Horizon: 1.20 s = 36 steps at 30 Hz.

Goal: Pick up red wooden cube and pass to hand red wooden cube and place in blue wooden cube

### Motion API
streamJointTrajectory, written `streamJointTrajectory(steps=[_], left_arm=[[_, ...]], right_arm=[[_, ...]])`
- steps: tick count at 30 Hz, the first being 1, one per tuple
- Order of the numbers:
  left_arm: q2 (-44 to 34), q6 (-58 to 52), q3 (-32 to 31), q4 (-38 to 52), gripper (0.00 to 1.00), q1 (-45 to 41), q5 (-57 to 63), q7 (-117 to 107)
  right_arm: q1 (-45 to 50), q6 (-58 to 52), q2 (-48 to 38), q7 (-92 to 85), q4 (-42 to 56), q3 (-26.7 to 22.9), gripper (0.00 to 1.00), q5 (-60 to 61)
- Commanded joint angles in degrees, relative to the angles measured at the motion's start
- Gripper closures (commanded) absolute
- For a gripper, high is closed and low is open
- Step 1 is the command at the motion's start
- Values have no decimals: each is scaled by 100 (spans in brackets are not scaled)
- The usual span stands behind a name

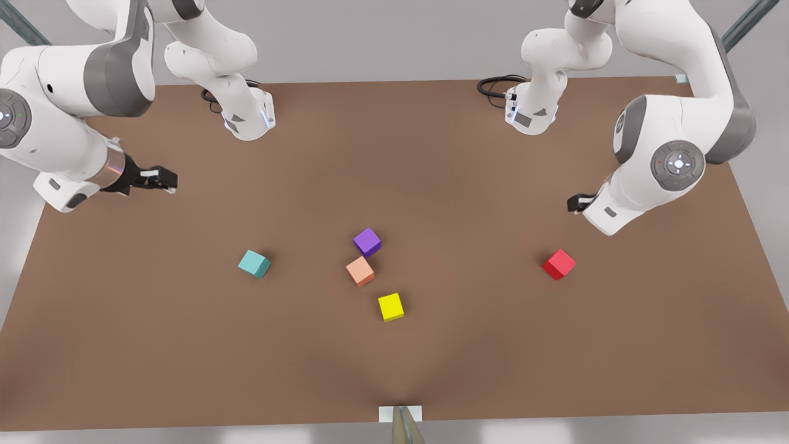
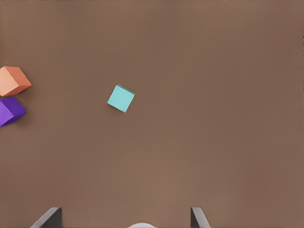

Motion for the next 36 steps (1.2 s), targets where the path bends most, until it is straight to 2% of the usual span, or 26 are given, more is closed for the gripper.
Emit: streamJointTrajectory(steps=[1, 4, 6, 9, 10, 14, 19, 36], left_arm=[[-6, 508, 9, -14, 0, 0, -140, 430], [142, 535, 105, -23, 0, 0, -114, 377], [1127, 1369, 501, 4, 0, 0, -105, 70], [1936, 3091, 747, -400, 0, 88, -254, -1064], [1936, 3654, 896, -813, 0, 88, -508, -1266], [1875, 4621, 1212, -1780, 0, 88, -1158, -2216], [1664, 5123, 1327, -2422, 0, 96, -1397, -2216], [1725, 5228, 1327, -2967, 0, -106, -1397, -2638]], right_arm=[[-8, 361, -19, 167, -65, -3, 0, -111], [1, 423, 236, 176, -12, -12, 0, -102], [45, 449, 236, 158, -30, -12, 0, -93], [54, 704, 253, 70, -30, -12, 0, -120], [45, 713, 253, -9, -56, -12, 0, -128], [45, 783, 262, -18, -65, -12, 0, -120], [54, 713, 262, -53, -74, -12, 0, -111], [63, 687, 254, -132, -153, -21, 0, -128]])
